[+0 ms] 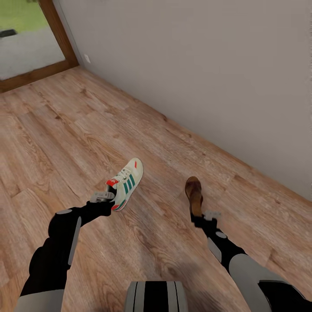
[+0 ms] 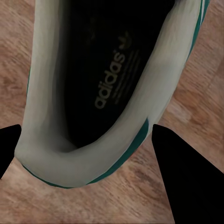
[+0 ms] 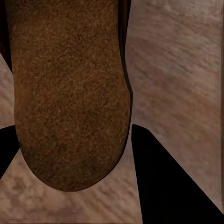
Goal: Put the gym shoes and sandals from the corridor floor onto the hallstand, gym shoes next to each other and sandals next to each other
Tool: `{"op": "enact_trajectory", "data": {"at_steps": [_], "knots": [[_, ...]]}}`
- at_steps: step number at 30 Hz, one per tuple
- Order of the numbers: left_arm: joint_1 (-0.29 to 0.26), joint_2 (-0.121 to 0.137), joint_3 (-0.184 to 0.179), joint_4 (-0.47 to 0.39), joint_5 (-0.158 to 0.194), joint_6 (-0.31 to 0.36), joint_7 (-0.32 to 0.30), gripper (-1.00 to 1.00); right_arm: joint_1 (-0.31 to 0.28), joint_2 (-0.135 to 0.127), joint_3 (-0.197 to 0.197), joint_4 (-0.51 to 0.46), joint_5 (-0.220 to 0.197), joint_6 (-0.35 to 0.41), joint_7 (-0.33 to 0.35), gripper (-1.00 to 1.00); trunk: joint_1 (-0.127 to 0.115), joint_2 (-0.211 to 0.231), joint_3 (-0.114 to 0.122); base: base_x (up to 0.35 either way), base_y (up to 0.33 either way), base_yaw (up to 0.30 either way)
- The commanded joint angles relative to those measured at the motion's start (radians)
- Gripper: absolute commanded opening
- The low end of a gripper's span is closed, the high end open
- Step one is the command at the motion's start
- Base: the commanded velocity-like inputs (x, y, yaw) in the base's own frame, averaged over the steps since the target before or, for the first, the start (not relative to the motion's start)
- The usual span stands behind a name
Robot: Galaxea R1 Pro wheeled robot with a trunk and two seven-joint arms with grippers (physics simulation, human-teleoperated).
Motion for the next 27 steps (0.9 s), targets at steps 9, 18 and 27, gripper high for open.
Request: {"op": "enact_trajectory", "data": {"at_steps": [9, 18, 27], "knots": [[0.003, -0.001, 0.006, 0.004, -0.010, 0.000, 0.012, -1.00, 0.000, -0.004, -0.001, -0.003, -0.004, 0.000, 0.004, -1.00, -0.004, 0.002, 0.035, 0.000, 0.000, 0.000], [0.032, -0.003, -0.003, 0.005, -0.008, 0.000, 0.296, -1.00, 0.000, 0.000, 0.002, -0.012, -0.004, 0.002, 0.006, -1.00, -0.008, 0.004, 0.070, 0.000, 0.000, 0.000], [0.142, -0.003, -0.034, 0.004, 0.000, 0.001, 0.371, -1.00, 0.000, 0.000, 0.001, -0.012, -0.013, 0.015, 0.006, -1.00, -0.012, 0.006, 0.105, 0.000, 0.000, 0.000]]}}
